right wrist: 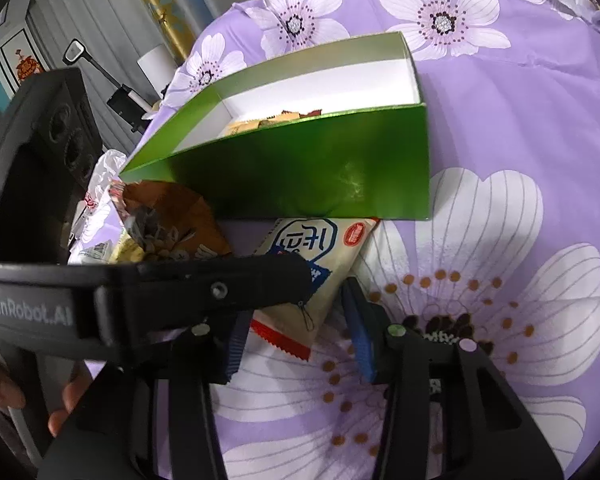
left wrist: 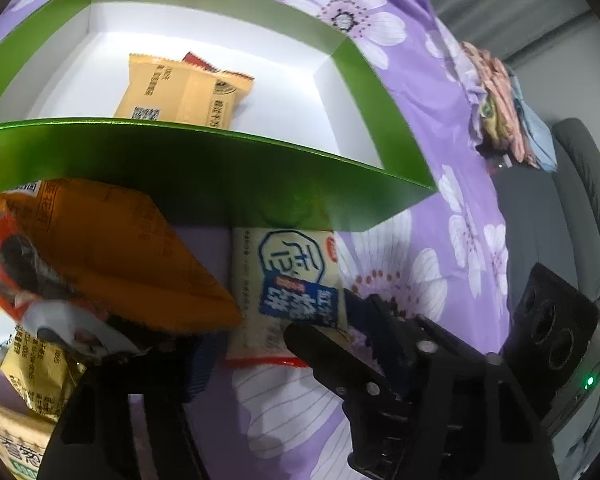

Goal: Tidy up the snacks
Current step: 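Reach the right gripper to the white-and-blue biscuit packet and grasp it, then lift the white-and-blue packet into the green box and release it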

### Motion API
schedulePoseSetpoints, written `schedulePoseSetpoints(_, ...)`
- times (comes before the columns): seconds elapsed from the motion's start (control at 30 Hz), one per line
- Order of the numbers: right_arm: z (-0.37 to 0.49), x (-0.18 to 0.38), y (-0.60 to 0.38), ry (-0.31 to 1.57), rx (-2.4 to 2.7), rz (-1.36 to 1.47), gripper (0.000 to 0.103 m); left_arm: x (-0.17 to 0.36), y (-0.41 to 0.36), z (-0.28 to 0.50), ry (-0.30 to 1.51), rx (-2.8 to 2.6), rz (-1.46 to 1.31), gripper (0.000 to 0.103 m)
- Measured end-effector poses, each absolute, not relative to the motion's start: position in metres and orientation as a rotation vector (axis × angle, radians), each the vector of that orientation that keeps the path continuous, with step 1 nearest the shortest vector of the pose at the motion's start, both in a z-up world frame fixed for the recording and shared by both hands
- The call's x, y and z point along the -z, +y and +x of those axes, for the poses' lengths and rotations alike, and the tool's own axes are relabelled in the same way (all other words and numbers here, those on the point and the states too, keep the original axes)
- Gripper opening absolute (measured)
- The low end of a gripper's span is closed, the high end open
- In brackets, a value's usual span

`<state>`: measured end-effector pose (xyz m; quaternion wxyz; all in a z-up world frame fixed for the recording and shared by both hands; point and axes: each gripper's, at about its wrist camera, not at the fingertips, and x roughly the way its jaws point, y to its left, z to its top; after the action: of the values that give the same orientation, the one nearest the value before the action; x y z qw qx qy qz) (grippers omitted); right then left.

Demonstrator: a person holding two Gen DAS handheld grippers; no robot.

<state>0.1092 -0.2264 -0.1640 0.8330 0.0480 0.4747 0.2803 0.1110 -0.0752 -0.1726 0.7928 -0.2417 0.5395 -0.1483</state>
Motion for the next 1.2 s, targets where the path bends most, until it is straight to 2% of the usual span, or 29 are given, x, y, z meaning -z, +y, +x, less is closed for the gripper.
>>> schedulePoseSetpoints(0.03,0.110,0.164,-0.228,1.006,-0.593,0.105,0.038,0.175,-0.073,0.112,1.170,0.303,-0.527,0.052)
schedulePoseSetpoints(0.1,0.110,0.166,-0.230,1.010,-0.595,0.113,0.034,0.177,-0.068,0.114,1.172,0.290,-0.553,0.046)
schedulePoseSetpoints(0.2,0.110,0.167,-0.234,1.013,-0.602,0.128,0.029,0.179,-0.063,0.115,1.175,0.286,-0.587,0.042)
schedulePoseSetpoints(0.5,0.089,0.164,-0.239,1.009,-0.609,0.173,0.024,0.174,-0.068,0.102,1.182,0.293,-0.543,0.041)
schedulePoseSetpoints(1.2,0.036,0.108,-0.226,0.923,-0.677,0.098,0.024,0.117,-0.057,0.039,1.064,0.314,-0.514,0.041)
